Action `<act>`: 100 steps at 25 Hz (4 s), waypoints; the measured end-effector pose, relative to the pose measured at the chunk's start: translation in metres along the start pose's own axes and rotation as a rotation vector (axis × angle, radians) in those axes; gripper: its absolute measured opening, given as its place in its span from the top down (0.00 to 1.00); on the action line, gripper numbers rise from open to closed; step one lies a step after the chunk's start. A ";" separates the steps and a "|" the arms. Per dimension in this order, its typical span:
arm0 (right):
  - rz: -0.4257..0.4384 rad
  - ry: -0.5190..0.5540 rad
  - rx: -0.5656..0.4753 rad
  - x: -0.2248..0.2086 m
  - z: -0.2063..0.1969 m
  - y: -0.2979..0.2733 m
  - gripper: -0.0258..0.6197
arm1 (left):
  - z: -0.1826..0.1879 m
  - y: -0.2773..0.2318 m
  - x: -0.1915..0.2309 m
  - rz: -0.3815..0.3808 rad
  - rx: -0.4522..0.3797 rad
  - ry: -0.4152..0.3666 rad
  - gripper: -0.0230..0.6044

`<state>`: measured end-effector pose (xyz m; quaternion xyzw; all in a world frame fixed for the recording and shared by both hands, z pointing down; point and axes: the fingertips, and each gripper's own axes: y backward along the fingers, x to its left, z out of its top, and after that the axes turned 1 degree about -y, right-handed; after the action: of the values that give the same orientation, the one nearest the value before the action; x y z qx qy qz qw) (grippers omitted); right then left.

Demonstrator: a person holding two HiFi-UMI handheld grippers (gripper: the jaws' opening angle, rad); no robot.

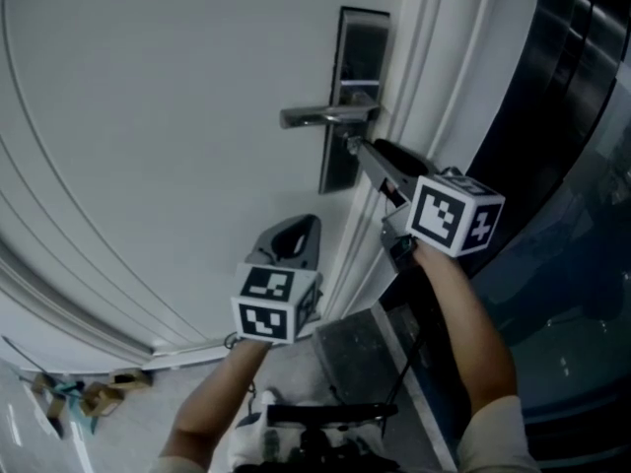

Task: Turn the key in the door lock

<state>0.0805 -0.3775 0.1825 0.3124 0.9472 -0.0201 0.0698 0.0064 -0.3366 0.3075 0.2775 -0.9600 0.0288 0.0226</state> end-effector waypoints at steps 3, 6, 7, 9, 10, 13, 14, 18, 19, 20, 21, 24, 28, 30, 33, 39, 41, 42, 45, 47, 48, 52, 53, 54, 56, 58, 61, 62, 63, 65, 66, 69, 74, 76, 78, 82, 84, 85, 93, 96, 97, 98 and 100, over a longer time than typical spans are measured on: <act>-0.018 0.185 0.023 0.006 0.000 0.001 0.75 | 0.000 0.000 -0.001 0.000 -0.001 0.000 0.94; -0.055 0.467 0.058 0.013 -0.003 0.001 0.75 | 0.000 0.001 -0.001 0.002 -0.002 0.000 0.94; -0.071 0.581 0.074 0.016 -0.005 0.000 0.75 | 0.000 0.001 0.000 0.004 -0.002 0.000 0.94; -0.092 0.801 0.117 0.022 -0.012 -0.002 0.74 | 0.000 0.002 0.001 0.008 -0.002 0.001 0.94; -0.099 0.899 0.138 0.024 -0.017 -0.004 0.72 | 0.000 0.002 0.002 0.010 -0.002 0.001 0.94; -0.122 1.119 0.176 0.026 -0.027 -0.010 0.72 | -0.001 0.003 0.005 0.014 -0.003 0.005 0.94; -0.132 1.177 0.189 0.025 -0.029 -0.012 0.72 | -0.001 0.003 0.005 0.014 -0.003 0.005 0.94; -0.201 1.420 0.257 0.015 -0.038 -0.020 0.72 | -0.001 0.004 0.010 0.023 -0.005 0.010 0.94; -0.215 1.466 0.266 0.014 -0.039 -0.021 0.72 | 0.000 0.005 0.011 0.025 -0.007 0.010 0.94; -0.224 1.503 0.272 0.014 -0.040 -0.022 0.72 | 0.000 0.005 0.011 0.027 -0.008 0.011 0.94; -0.231 1.535 0.278 0.013 -0.041 -0.024 0.72 | 0.000 0.005 0.012 0.027 -0.009 0.011 0.94; -0.251 1.628 0.310 0.009 -0.044 -0.031 0.72 | 0.001 0.006 0.014 0.028 -0.011 0.013 0.94; -0.278 1.719 0.303 0.005 -0.040 -0.037 0.81 | -0.001 0.005 0.016 0.030 -0.007 0.016 0.94; -0.278 1.747 0.293 0.006 -0.040 -0.037 0.82 | -0.002 0.004 0.016 0.031 -0.005 0.018 0.94; -0.282 1.722 0.287 0.006 -0.040 -0.037 0.83 | -0.002 0.004 0.014 0.026 -0.004 0.017 0.94; -0.263 1.523 0.296 0.007 -0.037 -0.038 0.82 | -0.003 0.005 0.013 0.023 0.001 0.018 0.94; -0.256 1.428 0.293 0.006 -0.035 -0.038 0.82 | -0.003 0.006 0.013 0.022 0.002 0.016 0.94; -0.252 1.372 0.289 0.006 -0.035 -0.038 0.82 | -0.003 0.006 0.012 0.022 0.002 0.015 0.94; -0.235 1.179 0.269 0.006 -0.032 -0.038 0.82 | -0.003 0.006 0.012 0.022 0.004 0.013 0.94; -0.214 1.031 0.248 0.006 -0.031 -0.038 0.82 | -0.003 0.006 0.013 0.023 0.004 0.013 0.94; -0.201 0.952 0.235 0.006 -0.030 -0.038 0.83 | -0.003 0.006 0.013 0.023 0.004 0.013 0.94; -0.150 0.604 0.169 0.002 -0.024 -0.036 0.92 | -0.002 0.006 0.012 0.020 0.002 0.009 0.94; -0.142 0.530 0.153 0.000 -0.023 -0.036 0.92 | -0.001 0.005 0.011 0.019 0.002 0.009 0.94; -0.137 0.471 0.140 0.000 -0.022 -0.035 0.92 | -0.001 0.005 0.011 0.019 0.002 0.009 0.94; -0.120 0.352 0.114 -0.001 -0.021 -0.035 0.92 | -0.001 0.005 0.011 0.019 0.000 0.010 0.94; -0.093 0.190 0.081 -0.003 -0.021 -0.034 0.92 | 0.000 0.005 0.011 0.020 0.000 0.009 0.94; -0.055 -0.055 0.014 -0.006 -0.019 -0.033 0.91 | 0.000 0.006 0.011 0.023 -0.001 0.006 0.94; -0.042 -0.128 -0.006 -0.007 -0.018 -0.032 0.91 | 0.000 0.006 0.012 0.025 -0.002 0.006 0.94; -0.028 -0.201 -0.024 -0.008 -0.018 -0.032 0.91 | 0.001 0.006 0.012 0.026 -0.003 0.007 0.94; 0.005 -0.349 -0.058 -0.009 -0.018 -0.032 0.91 | 0.001 0.007 0.013 0.030 -0.003 0.007 0.94; 0.023 -0.424 -0.073 -0.010 -0.019 -0.032 0.90 | 0.001 0.008 0.013 0.031 -0.003 0.006 0.94; 0.069 -0.642 -0.117 -0.012 -0.020 -0.031 0.90 | 0.002 0.009 0.012 0.036 -0.003 0.005 0.94; 0.174 -0.928 -0.175 -0.017 -0.022 -0.032 0.88 | 0.004 0.009 0.011 0.042 -0.009 0.005 0.94; 0.183 -0.953 -0.169 -0.017 -0.023 -0.032 0.87 | 0.005 0.011 0.012 0.046 -0.009 0.006 0.94; 0.186 -0.962 -0.165 -0.015 -0.023 -0.032 0.87 | 0.005 0.013 0.012 0.052 -0.009 0.003 0.94; 0.214 -0.971 -0.170 -0.014 -0.023 -0.029 0.87 | 0.009 0.017 0.010 0.066 -0.021 -0.009 0.94; 0.228 -0.944 -0.167 -0.011 -0.022 -0.024 0.87 | 0.011 0.020 0.008 0.075 -0.028 -0.015 0.94; 0.234 -0.921 -0.164 -0.008 -0.022 -0.020 0.87 | 0.012 0.020 0.006 0.080 -0.029 -0.017 0.94; 0.350 -0.543 -0.090 0.044 -0.034 0.025 0.87 | 0.012 0.033 -0.012 0.126 -0.029 -0.038 0.94; 0.342 -0.423 -0.061 0.057 -0.050 0.041 0.94 | 0.004 0.042 -0.021 0.150 -0.012 -0.045 0.94; 0.347 -0.391 -0.054 0.061 -0.056 0.045 0.94 | 0.002 0.046 -0.024 0.159 -0.007 -0.046 0.94; 0.354 -0.361 -0.049 0.066 -0.062 0.048 0.94 | -0.001 0.049 -0.026 0.167 -0.004 -0.047 0.94; 0.358 -0.301 -0.047 0.077 -0.071 0.056 0.95 | -0.006 0.057 -0.029 0.177 -0.002 -0.045 0.94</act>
<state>0.0443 -0.2817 0.2423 0.4673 0.8557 -0.0317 0.2198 0.0008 -0.2728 0.3094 0.1922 -0.9811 0.0234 -0.0013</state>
